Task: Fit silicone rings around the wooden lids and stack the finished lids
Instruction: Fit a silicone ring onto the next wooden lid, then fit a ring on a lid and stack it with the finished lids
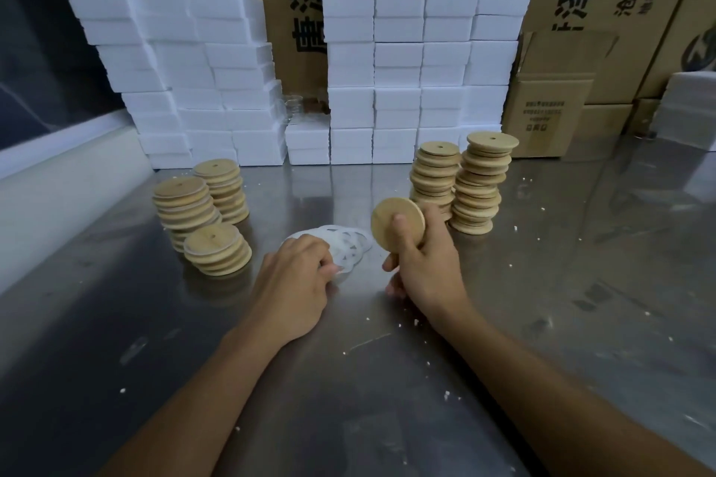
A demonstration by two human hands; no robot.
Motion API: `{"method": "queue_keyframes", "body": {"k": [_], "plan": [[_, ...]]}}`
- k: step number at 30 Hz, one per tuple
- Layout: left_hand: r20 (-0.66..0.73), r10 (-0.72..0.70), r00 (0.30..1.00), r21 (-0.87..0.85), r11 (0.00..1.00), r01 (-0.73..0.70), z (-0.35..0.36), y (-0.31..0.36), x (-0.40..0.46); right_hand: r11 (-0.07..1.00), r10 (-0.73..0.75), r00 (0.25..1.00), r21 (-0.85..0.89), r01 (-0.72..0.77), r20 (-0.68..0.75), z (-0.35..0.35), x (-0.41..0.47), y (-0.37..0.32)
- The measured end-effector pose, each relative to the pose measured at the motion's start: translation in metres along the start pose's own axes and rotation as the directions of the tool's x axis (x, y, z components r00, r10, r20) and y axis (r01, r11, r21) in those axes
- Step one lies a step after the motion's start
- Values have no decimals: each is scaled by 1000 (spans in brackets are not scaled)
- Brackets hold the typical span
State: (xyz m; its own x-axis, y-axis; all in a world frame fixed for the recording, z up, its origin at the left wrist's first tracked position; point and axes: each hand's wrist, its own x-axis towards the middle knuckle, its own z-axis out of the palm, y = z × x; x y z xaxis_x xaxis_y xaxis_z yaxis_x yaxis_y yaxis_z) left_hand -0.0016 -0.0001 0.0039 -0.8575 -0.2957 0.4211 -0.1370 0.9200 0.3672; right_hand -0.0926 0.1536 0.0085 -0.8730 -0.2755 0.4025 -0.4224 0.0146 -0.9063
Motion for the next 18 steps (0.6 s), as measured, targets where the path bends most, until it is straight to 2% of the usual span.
{"method": "queue_keyframes", "body": {"k": [3,5,7,10,12,15,18], "plan": [[-96,9,995,85,996,-1,0,0,-2,984,46,999,172,-46,4,-3,-3,6],[-202,8,979,72,997,6,-4,1,-3,957,90,996,279,-83,-11,-4,-1,6],[-273,-1,962,-24,1000,-6,-8,3,-3,899,202,979,399,-183,-6,-8,2,6],[-348,-76,934,-259,966,-18,-10,5,-4,697,410,907,608,-381,98,-16,6,5],[-353,-169,920,-379,925,24,-11,7,-4,619,442,881,655,-433,165,-21,9,6],[-270,-284,920,-537,838,102,-11,11,0,646,404,890,622,-442,213,-21,8,2],[-124,-290,949,-680,721,131,-13,15,-2,768,373,911,494,-409,175,-16,3,-1]]}}
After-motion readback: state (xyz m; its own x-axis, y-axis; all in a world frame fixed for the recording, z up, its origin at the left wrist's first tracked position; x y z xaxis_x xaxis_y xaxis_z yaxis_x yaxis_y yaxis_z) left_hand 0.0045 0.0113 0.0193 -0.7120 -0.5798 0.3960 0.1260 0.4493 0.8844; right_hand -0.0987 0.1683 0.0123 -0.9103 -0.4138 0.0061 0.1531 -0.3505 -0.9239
